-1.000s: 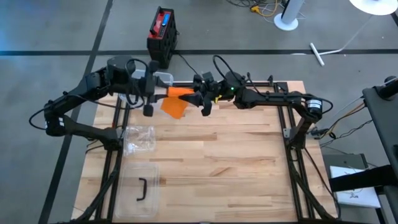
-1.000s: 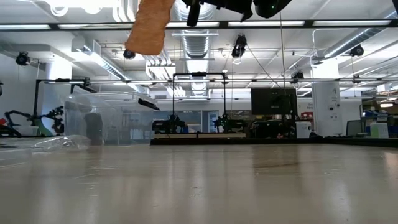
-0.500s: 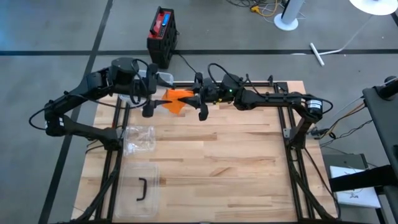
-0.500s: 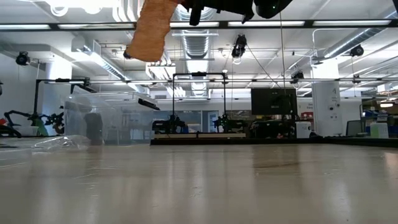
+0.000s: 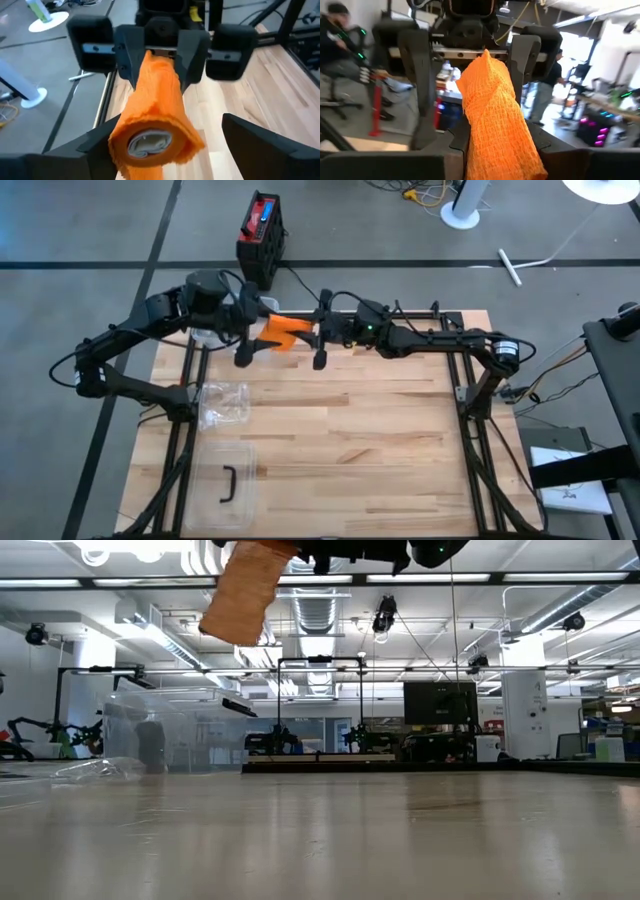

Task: Roll bandage
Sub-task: Roll the orange bandage

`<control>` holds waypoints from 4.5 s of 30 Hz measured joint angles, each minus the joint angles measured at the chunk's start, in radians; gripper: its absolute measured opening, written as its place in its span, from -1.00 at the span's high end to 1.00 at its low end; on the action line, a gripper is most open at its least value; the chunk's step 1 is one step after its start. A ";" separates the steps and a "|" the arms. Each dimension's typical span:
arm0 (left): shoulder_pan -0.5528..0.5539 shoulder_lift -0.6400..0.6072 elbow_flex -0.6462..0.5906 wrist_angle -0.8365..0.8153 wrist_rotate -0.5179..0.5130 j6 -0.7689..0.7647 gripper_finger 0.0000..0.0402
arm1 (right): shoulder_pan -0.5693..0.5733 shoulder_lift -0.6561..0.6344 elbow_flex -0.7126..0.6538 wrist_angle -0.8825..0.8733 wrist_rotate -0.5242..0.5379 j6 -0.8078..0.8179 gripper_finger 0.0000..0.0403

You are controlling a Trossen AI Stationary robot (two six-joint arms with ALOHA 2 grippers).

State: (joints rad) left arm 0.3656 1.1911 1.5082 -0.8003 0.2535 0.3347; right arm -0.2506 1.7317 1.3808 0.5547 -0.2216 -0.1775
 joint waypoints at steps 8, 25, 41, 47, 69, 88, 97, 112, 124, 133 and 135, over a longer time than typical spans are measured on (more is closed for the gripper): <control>0.004 0.000 0.000 0.006 0.004 -0.099 -0.41 | 0.013 -0.001 0.000 -0.003 0.062 -0.231 0.56; 0.005 0.000 0.001 0.004 0.018 -0.217 -0.20 | 0.064 -0.001 0.000 0.010 0.202 -0.745 0.56; 0.011 -0.003 0.020 -0.018 0.026 -0.315 -0.29 | 0.075 -0.001 0.002 0.055 0.254 -1.003 0.60; 0.011 -0.007 0.036 -0.093 0.031 -0.283 -0.24 | 0.082 -0.001 0.002 0.037 0.196 -1.059 0.59; 0.012 0.002 0.034 -0.009 0.070 -0.312 -0.39 | 0.080 -0.002 0.000 0.038 0.163 -1.159 0.61; 0.012 -0.005 0.033 -0.039 0.039 -0.197 0.82 | 0.080 -0.002 -0.001 0.023 0.168 -1.072 0.37; 0.008 -0.054 0.030 -0.064 -0.034 -0.010 0.76 | 0.058 -0.087 -0.001 -0.084 0.045 -0.422 -0.21; -0.010 -0.031 0.026 -0.027 -0.062 0.102 0.78 | -0.027 -0.070 0.031 -0.135 -0.113 0.015 -0.33; -0.016 -0.027 0.025 -0.008 -0.063 0.094 0.76 | -0.035 -0.035 0.098 -0.236 -0.154 -0.067 0.03; -0.015 -0.040 0.027 -0.013 -0.063 0.093 0.71 | -0.046 -0.035 0.131 -0.291 -0.172 -0.098 0.78; -0.016 -0.053 0.026 -0.002 -0.064 0.089 0.64 | -0.050 -0.035 0.137 -0.289 -0.191 -0.083 0.79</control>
State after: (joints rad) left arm 0.3500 1.1381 1.5345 -0.8026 0.1894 0.4240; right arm -0.3009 1.6966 1.5178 0.2655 -0.4130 -0.2608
